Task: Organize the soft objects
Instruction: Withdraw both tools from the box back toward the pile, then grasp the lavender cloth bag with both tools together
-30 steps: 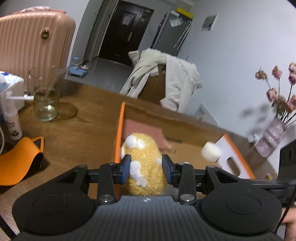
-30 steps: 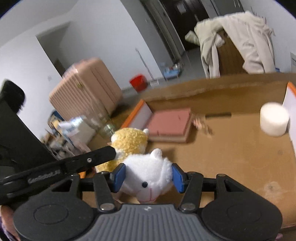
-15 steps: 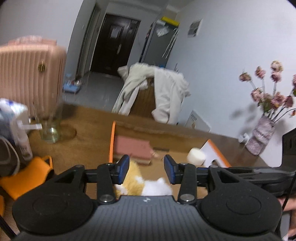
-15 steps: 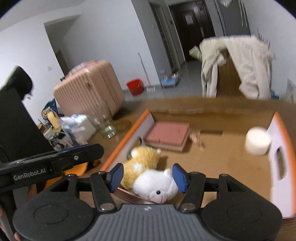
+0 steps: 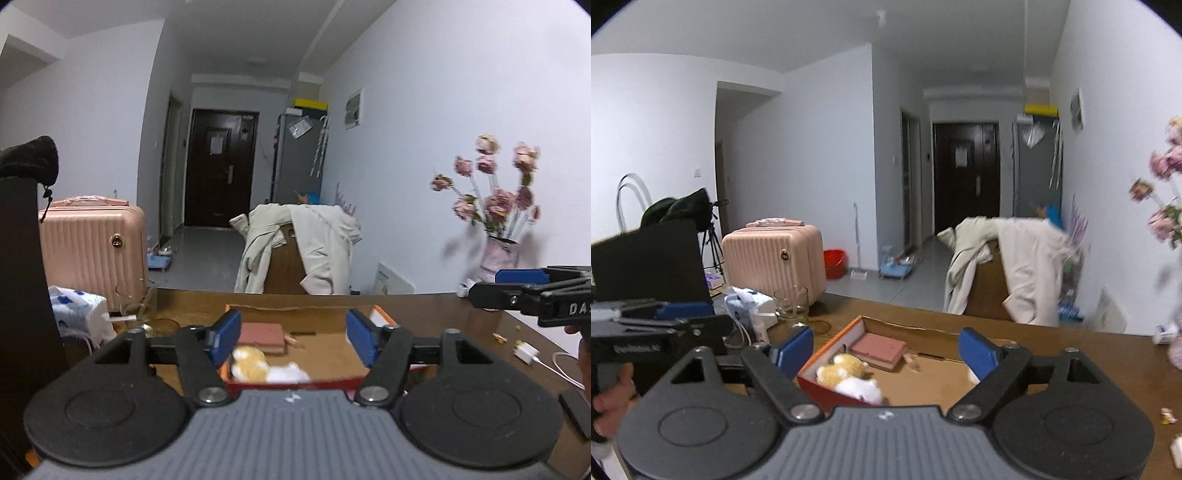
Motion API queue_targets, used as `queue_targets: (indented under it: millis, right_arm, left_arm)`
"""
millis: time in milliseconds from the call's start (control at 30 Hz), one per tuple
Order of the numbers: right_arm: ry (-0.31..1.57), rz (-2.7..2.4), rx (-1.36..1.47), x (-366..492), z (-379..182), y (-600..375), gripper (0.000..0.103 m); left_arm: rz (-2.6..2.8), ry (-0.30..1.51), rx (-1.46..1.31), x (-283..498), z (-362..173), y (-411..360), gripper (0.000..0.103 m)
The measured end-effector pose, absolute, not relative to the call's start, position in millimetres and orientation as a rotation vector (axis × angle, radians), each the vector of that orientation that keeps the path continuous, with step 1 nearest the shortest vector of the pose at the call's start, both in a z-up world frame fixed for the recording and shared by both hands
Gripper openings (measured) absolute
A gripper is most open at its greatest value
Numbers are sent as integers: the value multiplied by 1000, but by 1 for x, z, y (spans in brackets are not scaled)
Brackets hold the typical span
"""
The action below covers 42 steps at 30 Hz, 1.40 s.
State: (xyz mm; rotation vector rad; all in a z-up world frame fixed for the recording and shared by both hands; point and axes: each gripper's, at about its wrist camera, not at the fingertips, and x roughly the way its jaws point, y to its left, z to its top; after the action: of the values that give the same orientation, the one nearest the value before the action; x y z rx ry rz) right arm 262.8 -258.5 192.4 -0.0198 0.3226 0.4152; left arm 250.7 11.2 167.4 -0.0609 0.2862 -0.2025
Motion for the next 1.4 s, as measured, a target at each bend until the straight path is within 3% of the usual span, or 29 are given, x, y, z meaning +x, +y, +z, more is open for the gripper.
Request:
queue_targets:
  millis: [233, 400, 933, 1400]
  right_arm:
    - [263, 324, -53, 174, 121, -281, 89]
    - [345, 346, 31, 124, 60, -297, 92]
    - [441, 253, 119, 188, 39, -324, 90]
    - [519, 230, 155, 291, 16, -315, 57]
  left_arm:
    - [-223, 224, -38, 163, 111, -18, 85]
    - [-262, 335, -35, 136, 71, -29, 86]
    - [-315, 426, 8, 199, 49, -70, 86]
    - [-312, 548, -7, 297, 20, -100, 82]
